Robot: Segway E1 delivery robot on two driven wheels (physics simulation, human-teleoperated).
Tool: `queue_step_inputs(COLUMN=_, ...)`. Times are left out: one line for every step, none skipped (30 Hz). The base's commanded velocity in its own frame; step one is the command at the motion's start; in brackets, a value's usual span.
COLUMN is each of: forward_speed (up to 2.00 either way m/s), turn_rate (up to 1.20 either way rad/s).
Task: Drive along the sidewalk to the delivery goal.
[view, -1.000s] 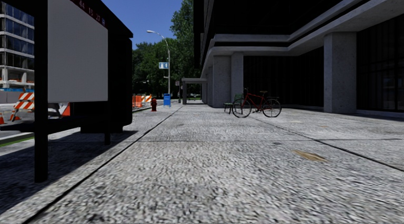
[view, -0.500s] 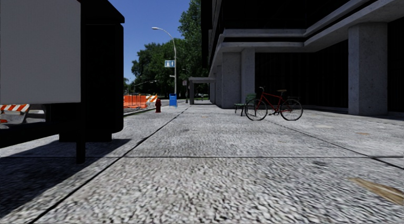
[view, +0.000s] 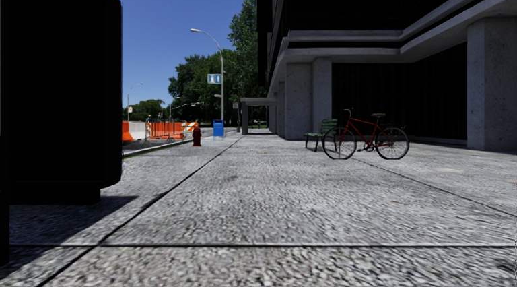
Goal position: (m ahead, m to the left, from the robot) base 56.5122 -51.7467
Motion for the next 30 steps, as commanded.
queue_step_inputs(forward_speed=2.0, turn_rate=0.0)
queue_step_inputs(forward_speed=2.0, turn_rate=0.0)
queue_step_inputs(forward_speed=2.0, turn_rate=0.0)
queue_step_inputs(forward_speed=2.0, turn_rate=0.0)
queue_step_inputs(forward_speed=2.0, turn_rate=0.0)
queue_step_inputs(forward_speed=2.0, turn_rate=0.0)
queue_step_inputs(forward_speed=2.0, turn_rate=0.0)
queue_step_inputs(forward_speed=2.0, turn_rate=0.0)
queue_step_inputs(forward_speed=2.0, turn_rate=0.0)
queue_step_inputs(forward_speed=2.0, turn_rate=0.0)
queue_step_inputs(forward_speed=2.0, turn_rate=0.0)
queue_step_inputs(forward_speed=2.0, turn_rate=0.0)
queue_step_inputs(forward_speed=2.0, turn_rate=0.0)
queue_step_inputs(forward_speed=2.0, turn_rate=0.0)
queue_step_inputs(forward_speed=2.0, turn_rate=0.0)
queue_step_inputs(forward_speed=2.0, turn_rate=0.0)
queue_step_inputs(forward_speed=2.0, turn_rate=0.0)
queue_step_inputs(forward_speed=2.0, turn_rate=0.0)
queue_step_inputs(forward_speed=2.0, turn_rate=0.0)
queue_step_inputs(forward_speed=2.0, turn_rate=0.0)
queue_step_inputs(forward_speed=2.0, turn_rate=0.0)
queue_step_inputs(forward_speed=2.0, turn_rate=0.0)
queue_step_inputs(forward_speed=2.0, turn_rate=0.0)
queue_step_inputs(forward_speed=2.0, turn_rate=0.0)
queue_step_inputs(forward_speed=2.0, turn_rate=0.0)
queue_step_inputs(forward_speed=2.0, turn_rate=0.0)
queue_step_inputs(forward_speed=2.0, turn_rate=0.0)
queue_step_inputs(forward_speed=2.0, turn_rate=0.0)
queue_step_inputs(forward_speed=2.0, turn_rate=0.0)
queue_step_inputs(forward_speed=2.0, turn_rate=0.0)
